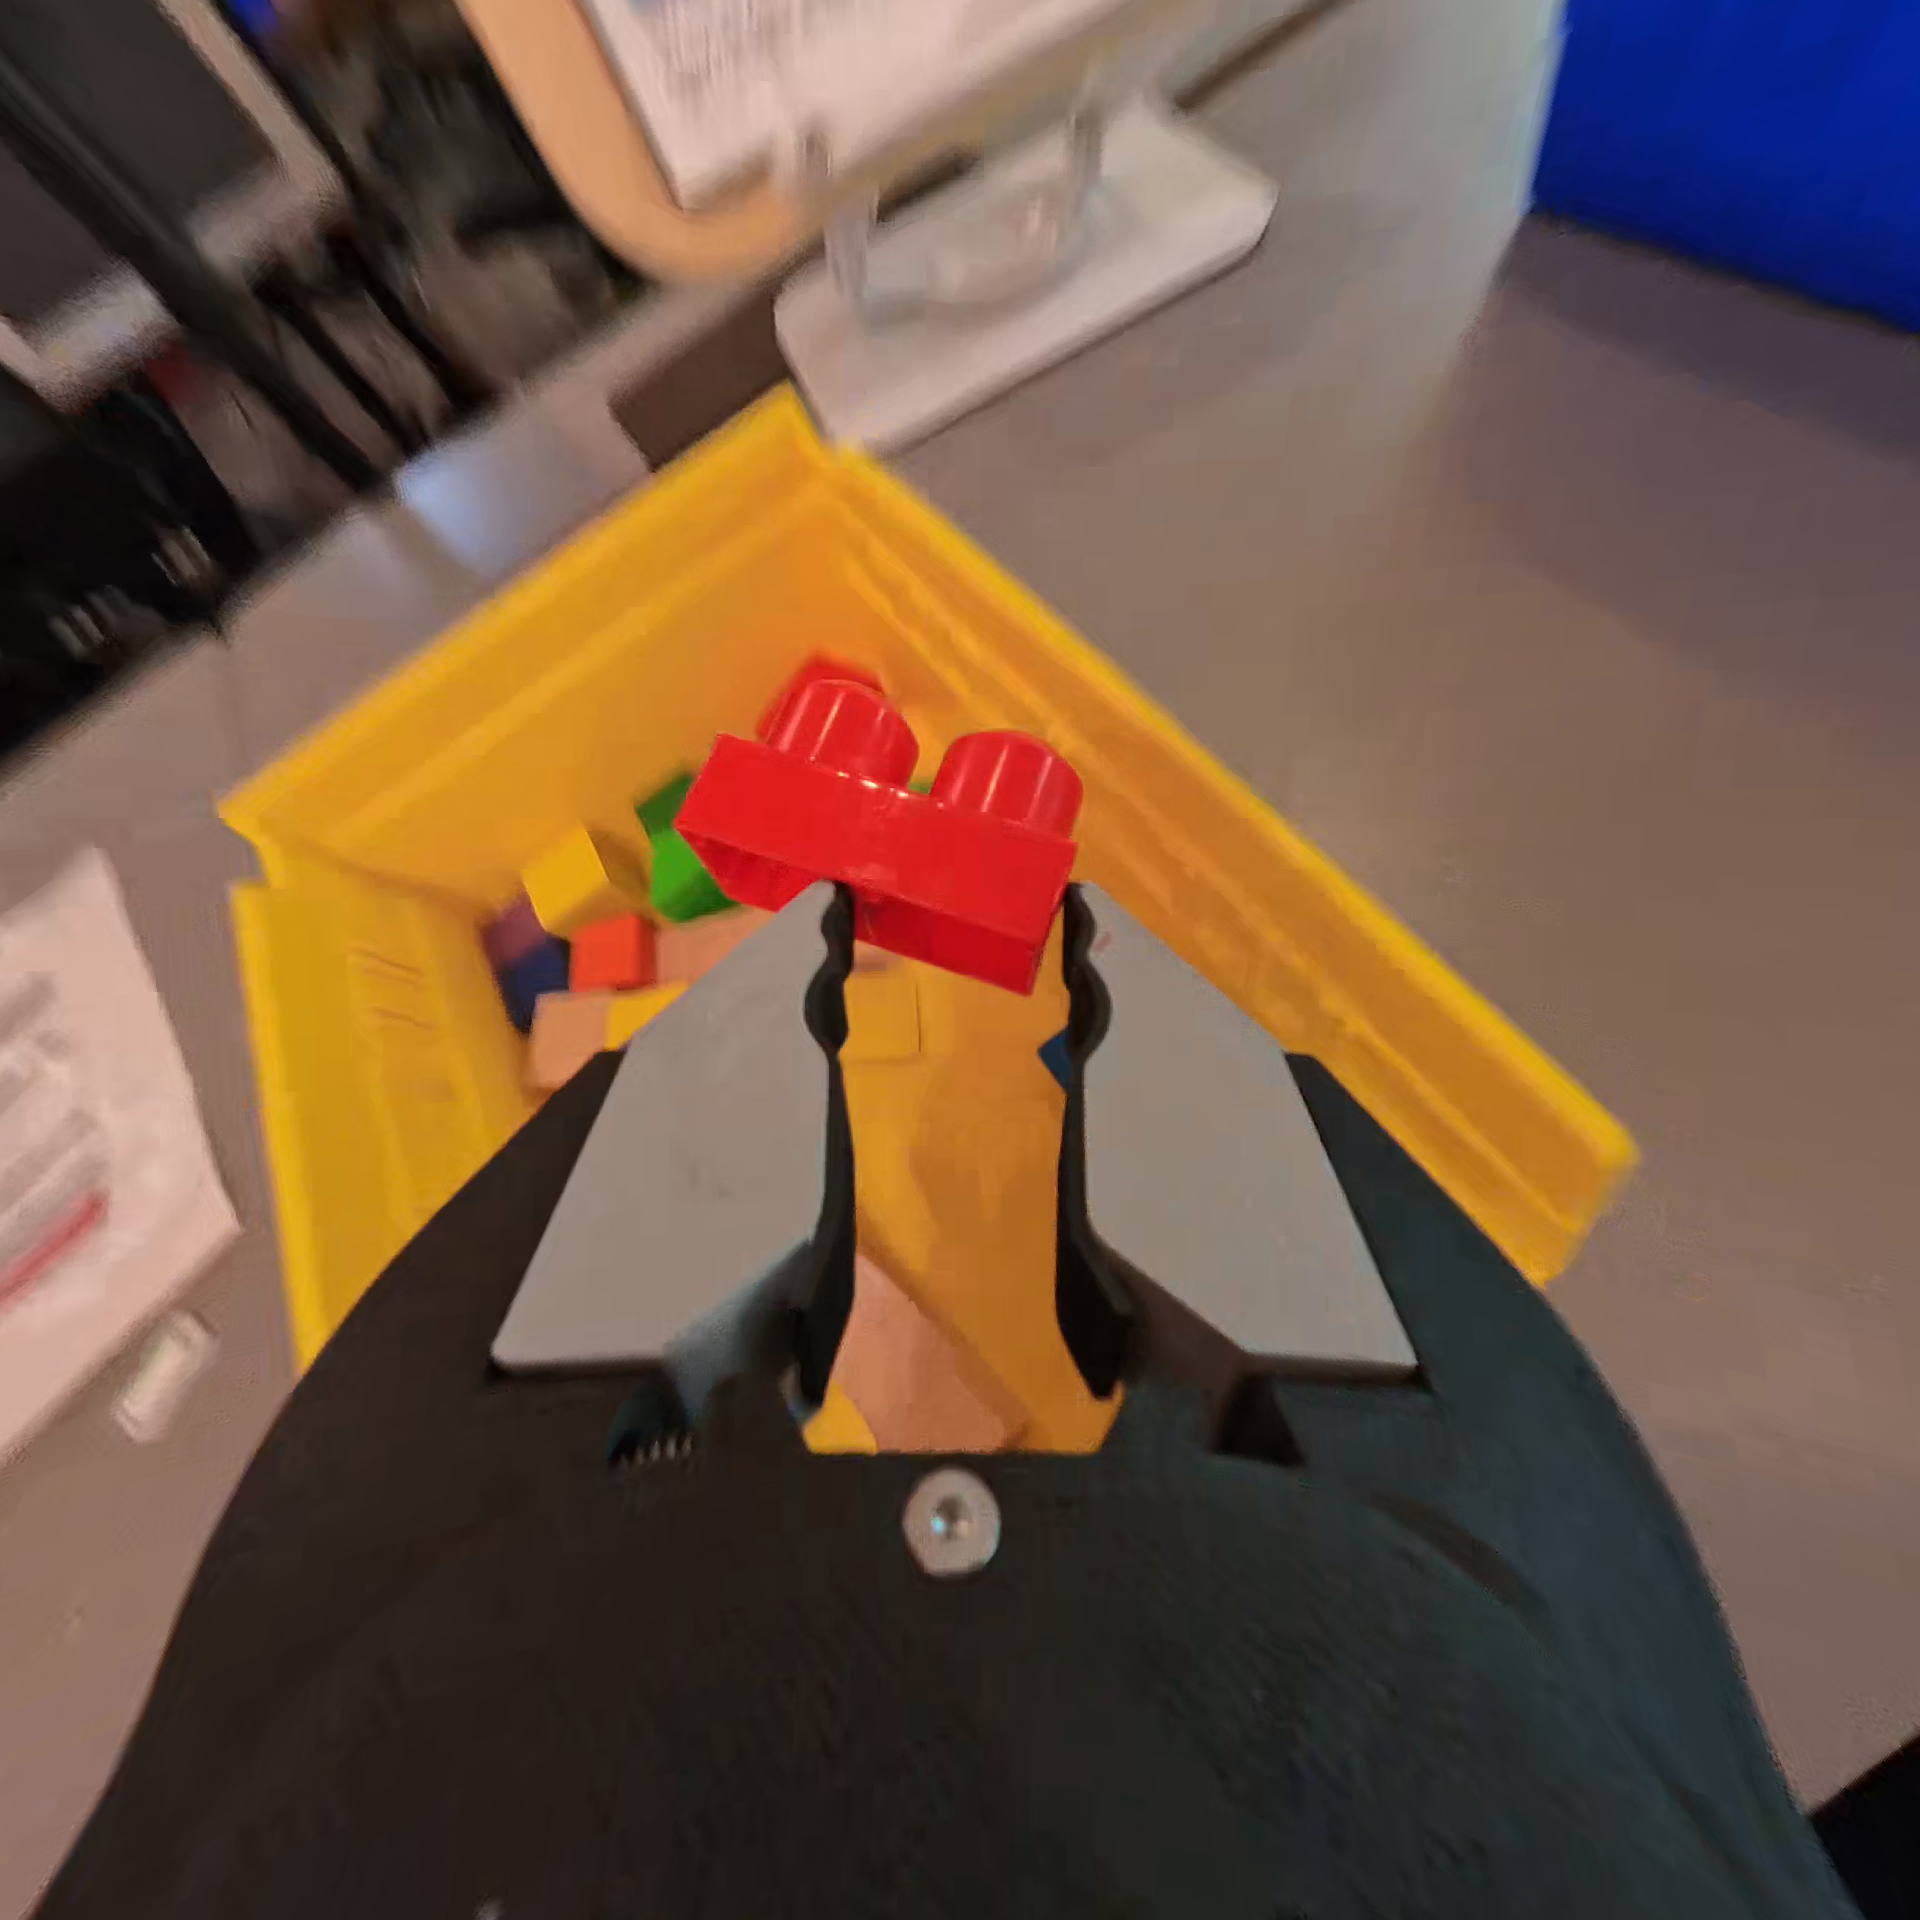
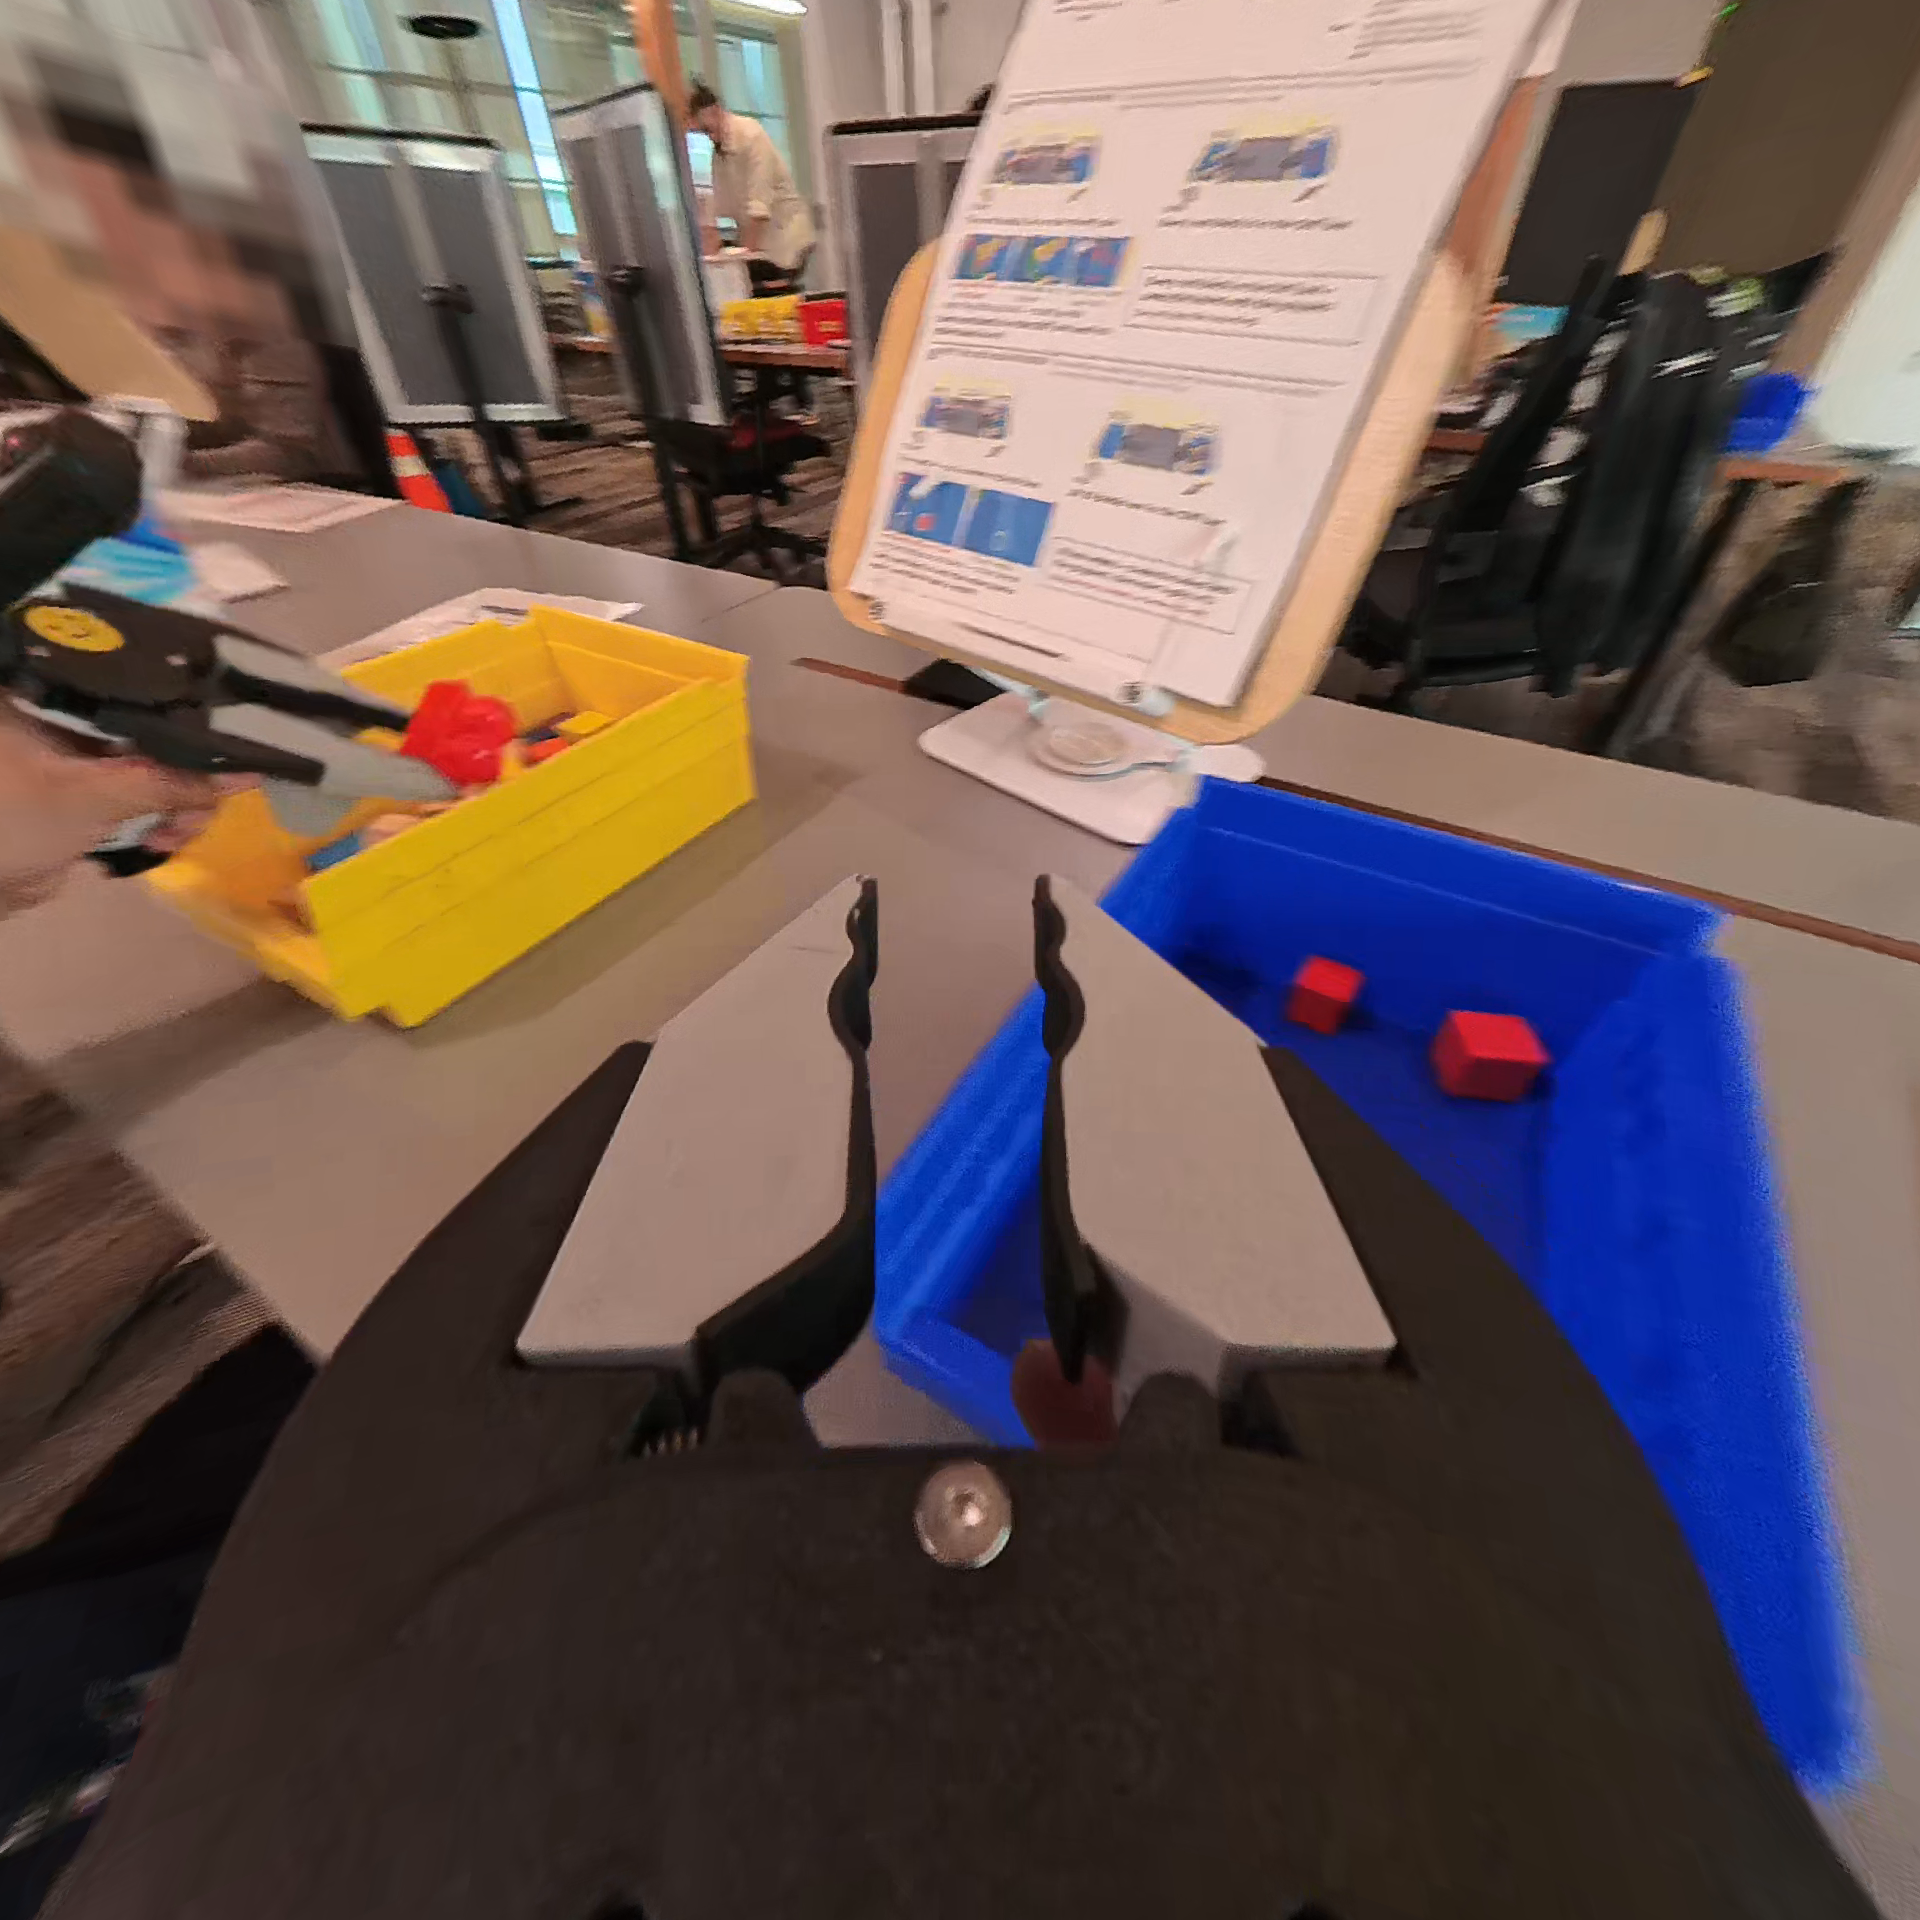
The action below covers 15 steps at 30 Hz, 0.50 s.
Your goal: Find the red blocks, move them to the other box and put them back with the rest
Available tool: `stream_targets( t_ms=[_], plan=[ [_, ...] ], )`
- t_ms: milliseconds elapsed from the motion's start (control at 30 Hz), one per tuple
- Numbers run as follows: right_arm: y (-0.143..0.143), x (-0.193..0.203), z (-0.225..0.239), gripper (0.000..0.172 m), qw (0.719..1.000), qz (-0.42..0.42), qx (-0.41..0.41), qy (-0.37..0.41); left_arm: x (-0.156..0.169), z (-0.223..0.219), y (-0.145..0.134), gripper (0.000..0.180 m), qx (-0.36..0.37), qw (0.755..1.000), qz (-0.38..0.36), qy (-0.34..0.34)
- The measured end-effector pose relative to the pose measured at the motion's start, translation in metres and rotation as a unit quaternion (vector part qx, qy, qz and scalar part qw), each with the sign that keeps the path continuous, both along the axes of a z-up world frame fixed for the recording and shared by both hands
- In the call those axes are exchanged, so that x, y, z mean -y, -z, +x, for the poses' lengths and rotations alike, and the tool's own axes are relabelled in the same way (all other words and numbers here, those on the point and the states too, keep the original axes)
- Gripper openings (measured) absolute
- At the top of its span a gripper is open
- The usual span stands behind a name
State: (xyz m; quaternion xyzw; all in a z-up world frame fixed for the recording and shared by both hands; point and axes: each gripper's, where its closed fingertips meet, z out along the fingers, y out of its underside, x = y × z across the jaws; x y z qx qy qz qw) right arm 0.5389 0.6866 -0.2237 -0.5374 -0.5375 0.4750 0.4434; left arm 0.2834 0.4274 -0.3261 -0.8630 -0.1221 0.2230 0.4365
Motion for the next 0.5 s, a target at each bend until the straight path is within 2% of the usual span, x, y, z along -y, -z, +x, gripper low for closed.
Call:
stream_targets(
  t_ms=[100, 233, 400, 500],
  plan=[
    [0.007, 0.045, -0.013, 0.03, 0.992, -0.068, 0.007, -0.106, -0.009, 0.049, -0.045, 0.038, -0.133, 0.987, 0.055, 0.067],
    [0.014, 0.111, -0.023, 0.041, 0.955, -0.155, 0.023, -0.251, -0.033, 0.126, -0.064, 0.038, -0.255, 0.953, 0.058, 0.152],
    [0.027, 0.182, -0.025, 0.056, 0.897, -0.22, 0.061, -0.378, -0.071, 0.208, -0.058, 0.038, -0.295, 0.918, 0.073, 0.253],
    [0.047, 0.204, -0.029, 0.053, 0.883, -0.22, 0.101, -0.401, -0.087, 0.237, -0.045, 0.038, -0.289, 0.909, 0.067, 0.293]
  ],
)
